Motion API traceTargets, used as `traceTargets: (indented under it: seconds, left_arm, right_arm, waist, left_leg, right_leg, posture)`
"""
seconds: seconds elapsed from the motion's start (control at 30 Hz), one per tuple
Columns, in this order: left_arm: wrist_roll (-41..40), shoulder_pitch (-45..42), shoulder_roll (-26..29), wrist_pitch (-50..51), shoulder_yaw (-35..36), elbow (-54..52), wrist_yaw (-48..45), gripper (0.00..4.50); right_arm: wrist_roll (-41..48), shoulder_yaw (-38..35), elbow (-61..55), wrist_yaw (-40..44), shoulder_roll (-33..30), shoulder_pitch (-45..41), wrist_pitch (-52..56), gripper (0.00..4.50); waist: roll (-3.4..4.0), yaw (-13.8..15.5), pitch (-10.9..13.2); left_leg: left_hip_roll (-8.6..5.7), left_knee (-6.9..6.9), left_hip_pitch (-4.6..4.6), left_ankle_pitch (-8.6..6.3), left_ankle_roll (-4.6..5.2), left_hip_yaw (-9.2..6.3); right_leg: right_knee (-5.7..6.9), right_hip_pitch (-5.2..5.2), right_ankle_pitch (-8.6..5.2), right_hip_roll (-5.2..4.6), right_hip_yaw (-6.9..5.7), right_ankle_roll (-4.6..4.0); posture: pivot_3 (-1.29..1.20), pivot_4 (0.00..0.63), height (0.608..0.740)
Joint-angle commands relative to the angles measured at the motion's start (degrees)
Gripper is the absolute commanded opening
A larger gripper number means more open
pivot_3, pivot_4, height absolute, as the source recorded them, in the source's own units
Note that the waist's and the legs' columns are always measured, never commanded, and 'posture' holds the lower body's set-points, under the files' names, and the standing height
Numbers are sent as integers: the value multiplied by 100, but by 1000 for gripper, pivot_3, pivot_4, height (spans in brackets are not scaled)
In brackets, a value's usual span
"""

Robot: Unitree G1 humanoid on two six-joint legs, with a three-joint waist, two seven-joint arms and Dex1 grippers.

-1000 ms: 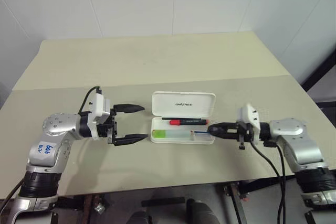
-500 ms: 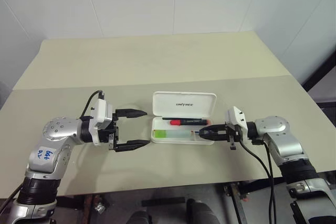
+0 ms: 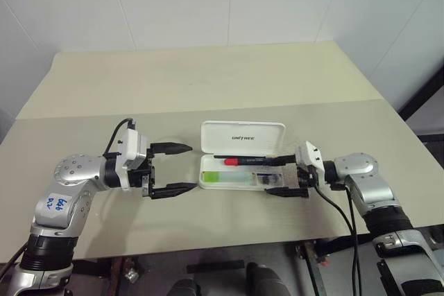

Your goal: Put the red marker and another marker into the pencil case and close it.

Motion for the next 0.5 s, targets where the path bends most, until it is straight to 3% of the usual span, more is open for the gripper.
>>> traceTargets:
  seconds: [0.03, 0.5]
  left_arm:
    - [-144, -117, 70, -42, 185, -90, 59, 4500]
    - [-249, -574, 75, -129, 472, 863, -64, 4500]
  right_arm:
    - [215, -230, -343, -17, -65, -148, 19, 4486]
    - [1201, -1376, -2564, -810, -844, 714, 1377, 4486]
  waist:
    - [0, -1, 0]
    - [0, 19, 0]
  left_leg:
    - [0, 0, 0, 0, 0, 0]
    - [-2, -2, -5, -1, 0, -5]
  right_leg:
    - [0, 0, 0, 0, 0, 0]
    - [-4, 0, 0, -2, -4, 0]
  posture:
    - [0, 150, 740]
    - [0, 150, 740]
